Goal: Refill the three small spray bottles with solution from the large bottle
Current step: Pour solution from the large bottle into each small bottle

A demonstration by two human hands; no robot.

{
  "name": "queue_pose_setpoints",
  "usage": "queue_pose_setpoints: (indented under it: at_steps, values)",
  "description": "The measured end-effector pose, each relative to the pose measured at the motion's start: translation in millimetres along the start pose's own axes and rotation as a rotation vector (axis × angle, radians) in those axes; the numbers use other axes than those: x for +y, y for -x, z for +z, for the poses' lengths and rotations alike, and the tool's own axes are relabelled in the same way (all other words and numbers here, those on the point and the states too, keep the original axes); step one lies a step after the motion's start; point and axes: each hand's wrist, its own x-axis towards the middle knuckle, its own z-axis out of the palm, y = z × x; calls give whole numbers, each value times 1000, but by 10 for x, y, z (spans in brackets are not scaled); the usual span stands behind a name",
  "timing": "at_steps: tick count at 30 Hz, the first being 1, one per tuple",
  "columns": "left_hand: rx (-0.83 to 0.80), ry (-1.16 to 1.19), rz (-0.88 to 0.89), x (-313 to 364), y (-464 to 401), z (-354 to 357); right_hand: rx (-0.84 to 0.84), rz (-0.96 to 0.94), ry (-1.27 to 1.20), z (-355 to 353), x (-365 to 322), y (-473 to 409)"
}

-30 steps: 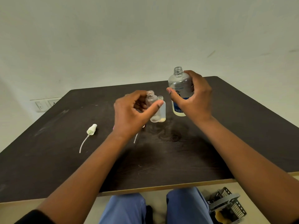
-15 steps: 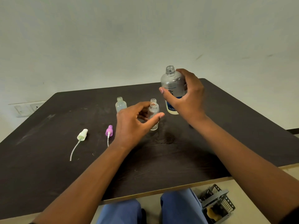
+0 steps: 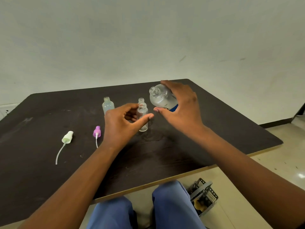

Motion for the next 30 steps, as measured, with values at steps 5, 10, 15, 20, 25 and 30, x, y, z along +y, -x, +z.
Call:
queue_pose_setpoints:
  at_steps: [5, 10, 15, 20, 25, 30]
  values:
    - [-8, -34, 47, 24, 28, -85, -31, -49, 77, -110, -78, 47]
    - [-35, -38, 57, 31, 49, -117, -34, -103, 152, -164, -132, 30]
    - [-61, -50, 59, 31, 68, -114, -42, -163, 212, -180, -149, 28]
    - [-60, -50, 73, 21, 77, -106, -29, -226, 265, -183, -119, 38]
    - [-50, -22, 63, 15, 71, -97, -30, -229, 276, -176, -83, 31]
    - [-67, -11, 68, 15, 81, -99, -37, -246, 295, -175, -75, 19]
